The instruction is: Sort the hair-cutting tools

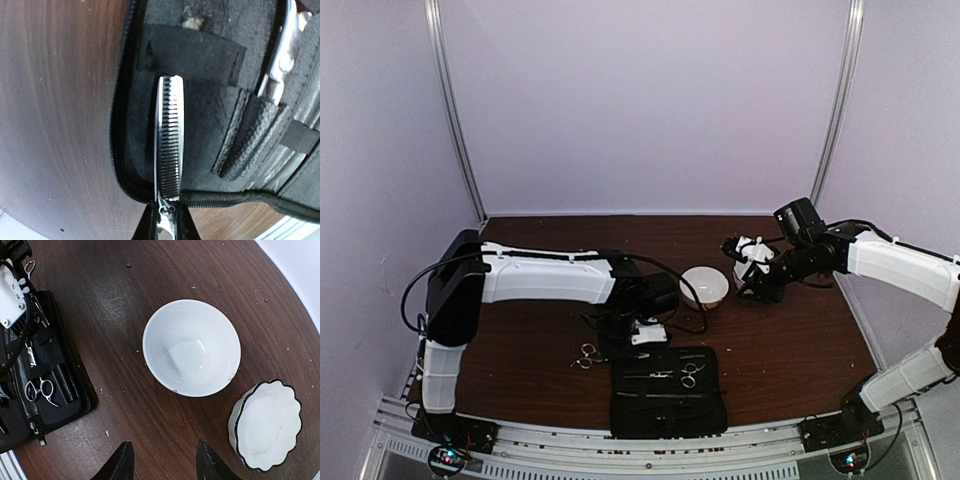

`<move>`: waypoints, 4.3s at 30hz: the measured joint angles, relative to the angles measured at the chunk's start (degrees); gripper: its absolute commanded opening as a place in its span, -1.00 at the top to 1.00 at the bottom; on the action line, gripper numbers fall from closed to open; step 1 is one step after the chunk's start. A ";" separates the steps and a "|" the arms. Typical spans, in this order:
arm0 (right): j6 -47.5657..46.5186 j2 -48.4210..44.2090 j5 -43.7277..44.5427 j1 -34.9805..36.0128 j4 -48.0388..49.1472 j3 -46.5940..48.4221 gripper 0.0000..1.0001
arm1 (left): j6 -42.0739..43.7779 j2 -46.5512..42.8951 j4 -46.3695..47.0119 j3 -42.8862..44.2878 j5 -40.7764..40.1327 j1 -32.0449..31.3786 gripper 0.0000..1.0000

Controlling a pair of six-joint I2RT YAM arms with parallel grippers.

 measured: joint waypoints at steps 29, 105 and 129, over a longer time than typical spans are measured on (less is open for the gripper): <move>-0.07 0.00 0.00 0.00 -0.04 0.00 0.10 | 5.73 7.78 -0.92 10.25 2.71 -1.92 1.00; -1.05 0.72 -0.37 0.00 -0.94 0.02 0.10 | 1.09 -2.27 10.16 -6.86 -0.68 0.20 0.64; -1.07 1.18 -0.39 0.00 -1.25 0.02 0.09 | 1.55 5.73 9.84 5.62 4.33 -1.51 0.64</move>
